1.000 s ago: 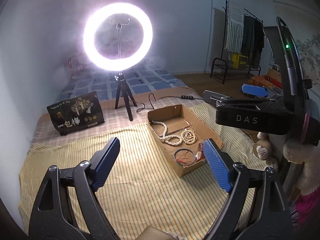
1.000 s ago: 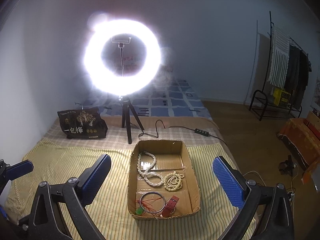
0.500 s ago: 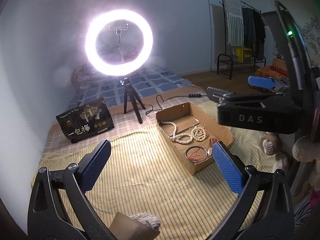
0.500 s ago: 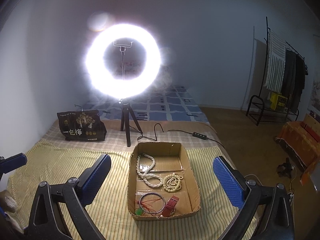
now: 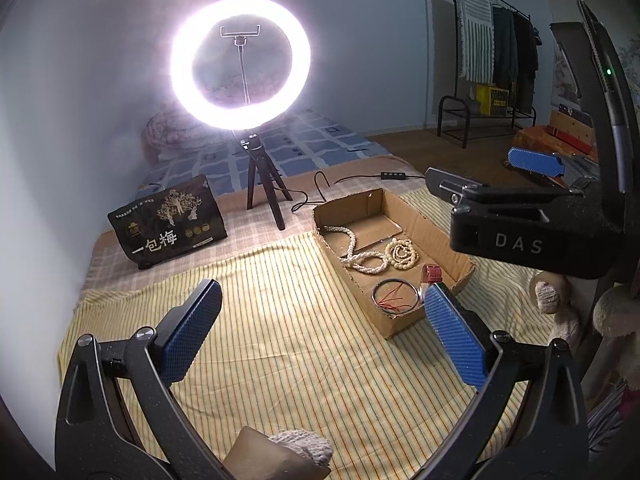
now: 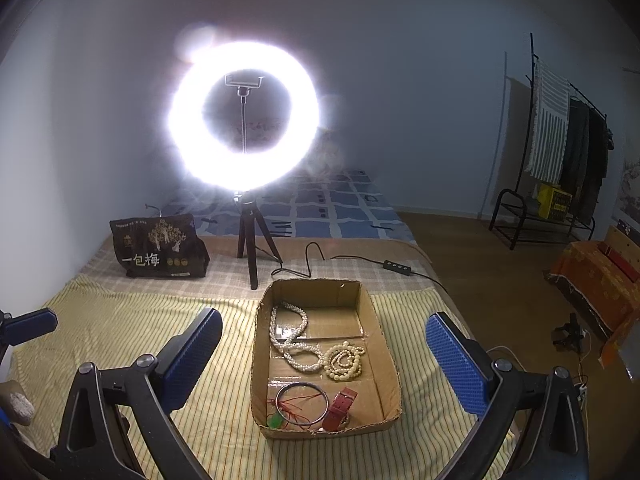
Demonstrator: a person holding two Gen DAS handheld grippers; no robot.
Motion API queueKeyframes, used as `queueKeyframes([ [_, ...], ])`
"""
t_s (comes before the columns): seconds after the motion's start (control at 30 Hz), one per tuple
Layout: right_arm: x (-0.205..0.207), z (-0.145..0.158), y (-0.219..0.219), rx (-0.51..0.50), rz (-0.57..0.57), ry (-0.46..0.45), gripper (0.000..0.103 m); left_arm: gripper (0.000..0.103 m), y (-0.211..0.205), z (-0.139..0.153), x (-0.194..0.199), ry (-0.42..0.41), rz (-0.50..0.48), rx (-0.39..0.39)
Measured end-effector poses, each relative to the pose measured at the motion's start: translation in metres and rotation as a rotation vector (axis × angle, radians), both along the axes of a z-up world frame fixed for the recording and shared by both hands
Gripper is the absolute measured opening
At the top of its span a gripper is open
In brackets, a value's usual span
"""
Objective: Organize jewelry
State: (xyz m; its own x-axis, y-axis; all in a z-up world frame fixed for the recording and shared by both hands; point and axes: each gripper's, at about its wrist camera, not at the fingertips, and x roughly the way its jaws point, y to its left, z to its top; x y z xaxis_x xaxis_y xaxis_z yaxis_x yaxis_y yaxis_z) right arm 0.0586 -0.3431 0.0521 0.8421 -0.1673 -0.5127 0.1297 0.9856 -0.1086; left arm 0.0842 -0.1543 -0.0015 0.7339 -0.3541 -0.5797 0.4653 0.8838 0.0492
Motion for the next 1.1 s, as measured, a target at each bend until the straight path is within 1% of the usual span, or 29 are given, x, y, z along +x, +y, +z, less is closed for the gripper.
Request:
queueKeyframes([
  [1.1,-0.0018,0.0010,-0.0018,-0.002,0.001,-0.003,0.103,0.103,-0.0003,0.0003,0.0002,-0.001,0.006,-0.001],
])
